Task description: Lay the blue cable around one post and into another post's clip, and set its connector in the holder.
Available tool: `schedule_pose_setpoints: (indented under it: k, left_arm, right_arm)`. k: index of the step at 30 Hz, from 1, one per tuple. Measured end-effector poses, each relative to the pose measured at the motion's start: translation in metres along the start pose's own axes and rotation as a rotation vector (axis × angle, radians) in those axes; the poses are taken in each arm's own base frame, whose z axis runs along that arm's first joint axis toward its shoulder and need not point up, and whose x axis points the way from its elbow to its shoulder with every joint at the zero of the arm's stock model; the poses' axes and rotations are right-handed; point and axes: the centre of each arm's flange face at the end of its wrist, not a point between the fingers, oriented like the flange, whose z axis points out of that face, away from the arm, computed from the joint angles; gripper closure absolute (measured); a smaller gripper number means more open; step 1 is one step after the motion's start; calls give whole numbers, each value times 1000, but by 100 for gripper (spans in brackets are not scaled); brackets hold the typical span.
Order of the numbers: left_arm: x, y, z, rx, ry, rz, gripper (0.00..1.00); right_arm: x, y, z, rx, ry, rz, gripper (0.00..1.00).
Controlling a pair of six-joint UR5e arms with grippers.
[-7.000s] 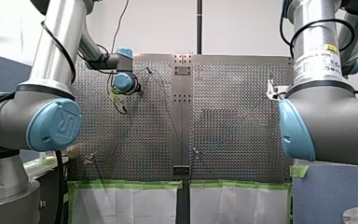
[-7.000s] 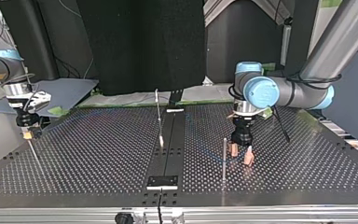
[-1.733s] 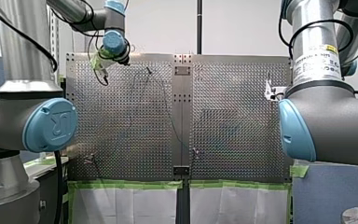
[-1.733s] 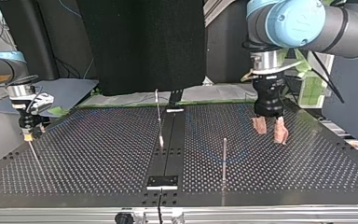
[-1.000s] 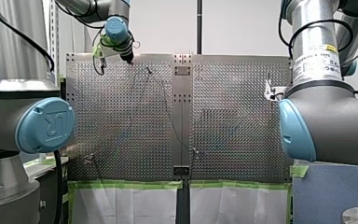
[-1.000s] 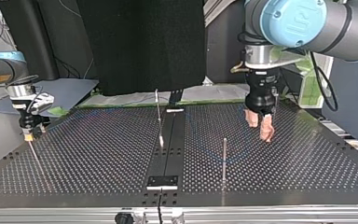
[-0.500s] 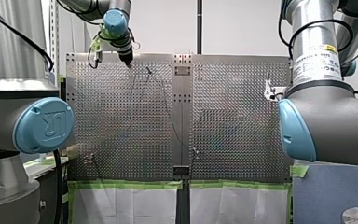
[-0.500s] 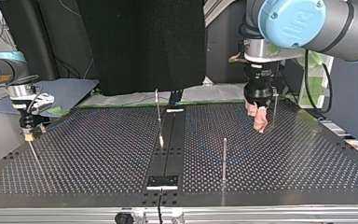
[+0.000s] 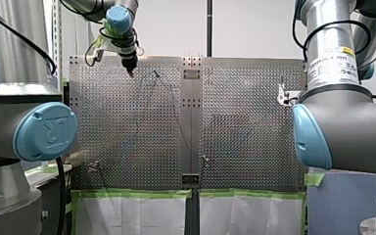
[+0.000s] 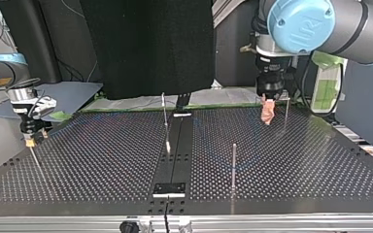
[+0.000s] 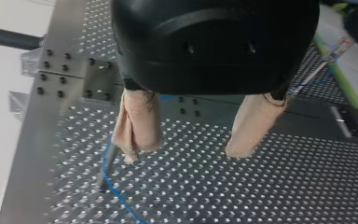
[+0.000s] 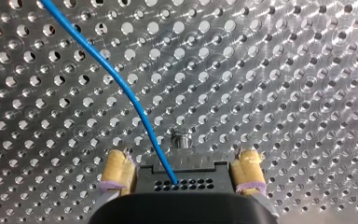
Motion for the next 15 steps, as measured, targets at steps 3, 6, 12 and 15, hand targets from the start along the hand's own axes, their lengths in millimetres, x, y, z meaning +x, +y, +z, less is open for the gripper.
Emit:
schedule_pose_setpoints:
  k: [3, 6, 12, 15]
  left_arm:
    - [3, 1, -3, 1, 27, 40, 0]
    - [5, 2, -5, 4, 52, 76, 0]
    - [7, 1, -9, 10, 71, 142, 0]
    - [7, 1, -9, 11, 72, 155, 0]
  right_arm:
    - [0, 0, 0, 0, 0, 0, 0]
    - [0, 0, 0, 0, 1, 0, 0]
    - [0, 0, 0, 0, 0, 0, 0]
    - [0, 0, 0, 0, 1, 0, 0]
